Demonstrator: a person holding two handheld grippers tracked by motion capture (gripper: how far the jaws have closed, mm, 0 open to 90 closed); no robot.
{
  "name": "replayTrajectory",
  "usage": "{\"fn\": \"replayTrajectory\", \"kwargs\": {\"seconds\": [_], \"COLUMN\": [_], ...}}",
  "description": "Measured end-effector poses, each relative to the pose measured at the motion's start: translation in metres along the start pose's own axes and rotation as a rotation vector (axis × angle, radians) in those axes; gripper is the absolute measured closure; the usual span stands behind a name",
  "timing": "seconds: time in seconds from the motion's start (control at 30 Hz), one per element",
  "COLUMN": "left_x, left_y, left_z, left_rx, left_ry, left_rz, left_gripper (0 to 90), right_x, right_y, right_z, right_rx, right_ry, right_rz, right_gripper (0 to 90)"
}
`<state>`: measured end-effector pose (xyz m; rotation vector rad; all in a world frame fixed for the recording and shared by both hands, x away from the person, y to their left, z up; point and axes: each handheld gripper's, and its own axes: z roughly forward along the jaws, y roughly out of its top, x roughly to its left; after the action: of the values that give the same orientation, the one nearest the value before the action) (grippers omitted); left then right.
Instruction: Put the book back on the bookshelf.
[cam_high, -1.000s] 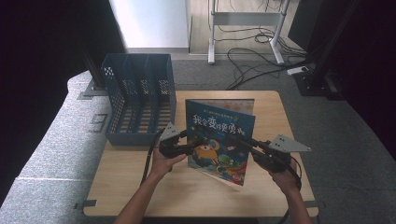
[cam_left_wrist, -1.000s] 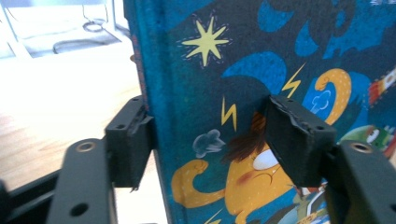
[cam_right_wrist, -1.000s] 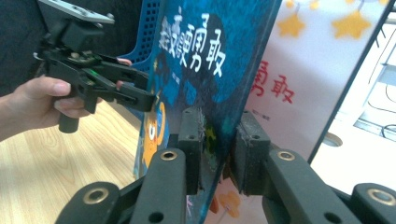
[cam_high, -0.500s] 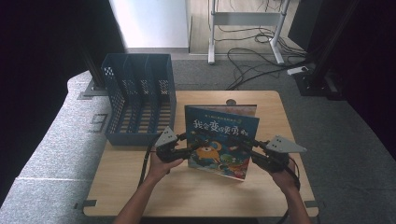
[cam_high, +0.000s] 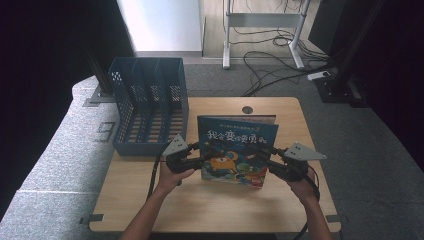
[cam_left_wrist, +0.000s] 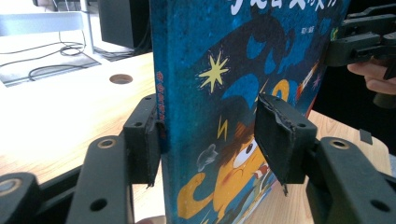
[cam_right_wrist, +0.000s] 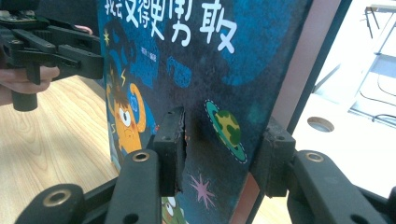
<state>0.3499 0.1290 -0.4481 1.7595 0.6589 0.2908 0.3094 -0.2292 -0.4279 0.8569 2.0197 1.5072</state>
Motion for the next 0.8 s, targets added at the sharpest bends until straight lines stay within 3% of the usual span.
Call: {"fn": "replayTrajectory", "kwargs": {"seconds": [0.17,0.33,0.53,0.73,0.8], "left_x": [0.006,0.007,-0.001,-0.007,-0.012], "left_y": [-0.001,-0.002,-0.008,-0.012,-0.013], "left_z": [0.004,0.000,-0.007,-0.011,-0.012], "left_rx": [-0.006,-0.012,-0.035,-0.037,-0.035], "left_ry": [-0.023,-0.014,-0.009,-0.080,-0.075], "left_rz": [0.008,0.013,0.039,0.055,0.076], "left_gripper": [37.6,47.9,55.1,53.2,52.1], "right_x": [-0.002,-0.002,-0.003,-0.004,-0.005], "right_y": [-0.001,-0.002,-0.004,-0.003,-0.003], "right_z": [0.001,0.002,0.005,0.007,0.007], "right_rx": [-0.011,0.005,0.035,0.042,0.039], "right_ry": [0.015,0.021,0.003,-0.024,-0.029], "right_rz": [-0.003,-0.011,-0.013,-0.012,-0.012], "right_gripper": [58.9,57.1,52.4,47.4,46.0]}}
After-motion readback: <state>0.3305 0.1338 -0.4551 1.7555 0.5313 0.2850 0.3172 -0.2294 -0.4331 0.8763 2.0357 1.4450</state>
